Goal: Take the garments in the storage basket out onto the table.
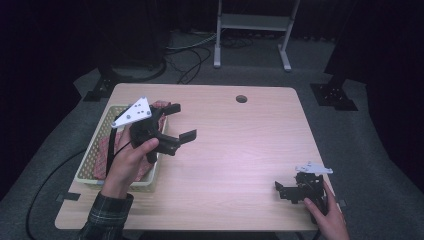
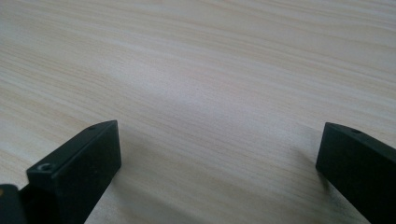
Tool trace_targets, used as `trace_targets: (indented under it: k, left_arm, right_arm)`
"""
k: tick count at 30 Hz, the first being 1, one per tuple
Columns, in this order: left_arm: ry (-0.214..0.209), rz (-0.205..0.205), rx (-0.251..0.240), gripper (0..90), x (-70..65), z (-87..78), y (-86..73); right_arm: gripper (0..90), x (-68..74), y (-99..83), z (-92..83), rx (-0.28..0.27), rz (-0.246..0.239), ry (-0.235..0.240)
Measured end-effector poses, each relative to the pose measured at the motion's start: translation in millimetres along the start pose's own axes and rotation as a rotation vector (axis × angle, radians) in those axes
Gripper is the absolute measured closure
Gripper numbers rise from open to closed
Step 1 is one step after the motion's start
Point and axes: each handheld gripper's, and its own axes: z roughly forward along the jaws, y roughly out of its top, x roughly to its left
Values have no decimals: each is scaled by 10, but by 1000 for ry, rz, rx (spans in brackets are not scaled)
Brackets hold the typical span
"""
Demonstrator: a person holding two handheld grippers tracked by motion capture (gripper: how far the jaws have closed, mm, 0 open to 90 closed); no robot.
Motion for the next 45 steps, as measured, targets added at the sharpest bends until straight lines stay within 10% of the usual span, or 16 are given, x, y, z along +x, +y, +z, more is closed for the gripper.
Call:
trace_targets:
  k: [45]
  left_arm:
    - [51,9,27,15,262,-424,123]
  right_arm:
    - [0,0,0,0,0,0,0]
